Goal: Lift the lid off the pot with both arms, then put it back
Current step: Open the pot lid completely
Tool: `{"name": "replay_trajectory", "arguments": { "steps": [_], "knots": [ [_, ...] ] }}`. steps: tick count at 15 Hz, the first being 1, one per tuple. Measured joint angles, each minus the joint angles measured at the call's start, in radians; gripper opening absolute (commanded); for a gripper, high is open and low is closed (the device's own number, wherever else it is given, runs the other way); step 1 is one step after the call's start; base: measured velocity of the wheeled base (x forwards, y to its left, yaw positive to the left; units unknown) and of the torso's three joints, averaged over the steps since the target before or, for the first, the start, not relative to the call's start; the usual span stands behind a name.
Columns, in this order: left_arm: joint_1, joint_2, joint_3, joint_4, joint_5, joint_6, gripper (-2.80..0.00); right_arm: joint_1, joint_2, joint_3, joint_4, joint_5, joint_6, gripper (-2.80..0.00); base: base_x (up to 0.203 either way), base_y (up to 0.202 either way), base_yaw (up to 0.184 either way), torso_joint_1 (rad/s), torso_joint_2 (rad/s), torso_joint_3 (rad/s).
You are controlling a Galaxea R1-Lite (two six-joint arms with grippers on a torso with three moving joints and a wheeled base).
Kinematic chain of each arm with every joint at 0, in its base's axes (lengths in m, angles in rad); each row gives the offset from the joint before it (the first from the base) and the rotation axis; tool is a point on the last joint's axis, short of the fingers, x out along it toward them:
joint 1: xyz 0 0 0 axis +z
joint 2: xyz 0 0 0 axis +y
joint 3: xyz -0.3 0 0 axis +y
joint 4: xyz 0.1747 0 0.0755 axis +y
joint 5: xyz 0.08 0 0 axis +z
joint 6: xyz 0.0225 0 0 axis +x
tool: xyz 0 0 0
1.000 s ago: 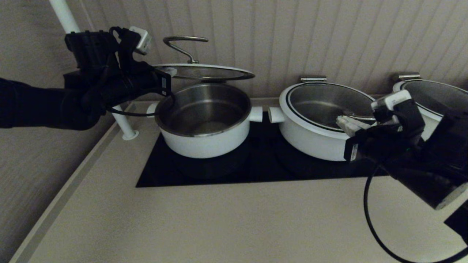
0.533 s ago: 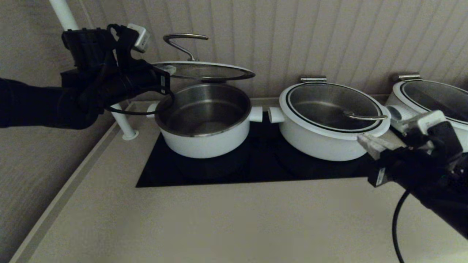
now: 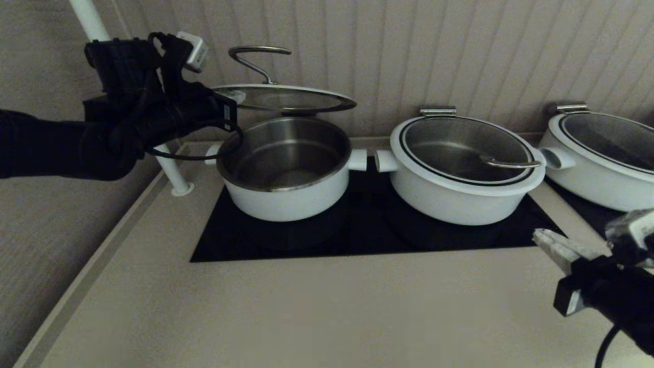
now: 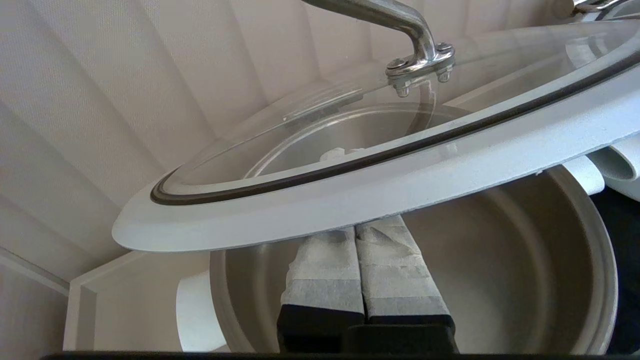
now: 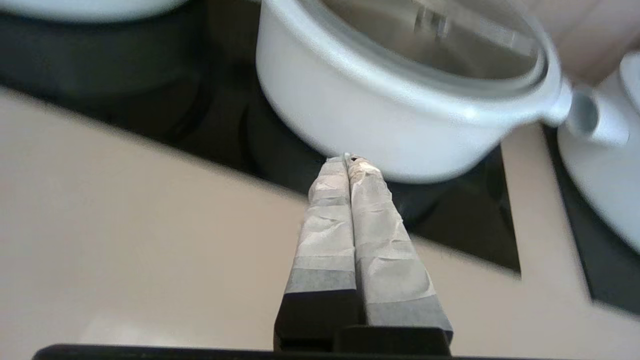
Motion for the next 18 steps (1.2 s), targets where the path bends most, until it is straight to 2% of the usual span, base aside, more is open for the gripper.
{"name": "replay_trajectory", "arguments": {
  "steps": [3,8,13,15,18],
  "knots": [
    [0.000,-0.003,0.000,0.000,0.000,0.000,-2.80,0.000,-0.055,0.079,0.016,0.003,0.002,-2.80,0.000,0.000,0.000,0.000,0.00,0.000],
    [0.000,-0.003,-0.009,0.000,0.000,0.000,-2.80,0.002,-0.218,0.101,0.232,0.009,0.022,-2.80,0.000,0.000,0.000,0.000,0.00,0.000],
    [0.000,-0.003,-0.013,0.000,-0.001,0.000,-2.80,0.002,-0.579,0.101,0.658,0.021,0.063,-2.80,0.000,0.000,0.000,0.000,0.00,0.000],
    [0.000,-0.003,-0.014,0.000,-0.001,0.000,-2.80,0.003,-0.739,0.094,0.850,0.078,0.087,-2.80,0.000,0.000,0.000,0.000,0.00,0.000],
    [0.000,-0.003,-0.018,0.000,-0.001,0.000,-2.80,0.003,-0.939,0.093,1.081,0.233,0.121,-2.80,0.000,0.000,0.000,0.000,0.00,0.000]
  ]
}}
